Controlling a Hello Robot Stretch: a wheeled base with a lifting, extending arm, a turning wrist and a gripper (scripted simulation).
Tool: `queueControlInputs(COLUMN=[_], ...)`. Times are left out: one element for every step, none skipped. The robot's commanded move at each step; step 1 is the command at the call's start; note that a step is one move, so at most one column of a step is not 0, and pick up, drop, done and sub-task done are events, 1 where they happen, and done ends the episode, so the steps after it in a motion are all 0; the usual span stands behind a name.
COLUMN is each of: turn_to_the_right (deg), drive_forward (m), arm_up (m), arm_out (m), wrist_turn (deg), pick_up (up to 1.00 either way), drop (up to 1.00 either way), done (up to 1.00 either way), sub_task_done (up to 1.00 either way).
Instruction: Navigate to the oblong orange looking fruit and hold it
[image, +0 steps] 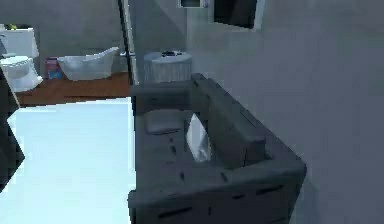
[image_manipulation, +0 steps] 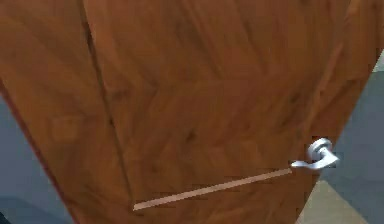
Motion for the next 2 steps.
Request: queueControlInputs(turn_to_the_right=[-39.0, 0.0], drive_forward=[0.00, 0.30], arm_up=[0.00, 0.00], arm_out=[0.00, 0.00], wrist_turn=[0.0, 0.0], pick_up=[0.00, 0.00], drop=[0.00, 0.00], done=[0.00, 0.00], sub_task_done=[0.00, 0.00])
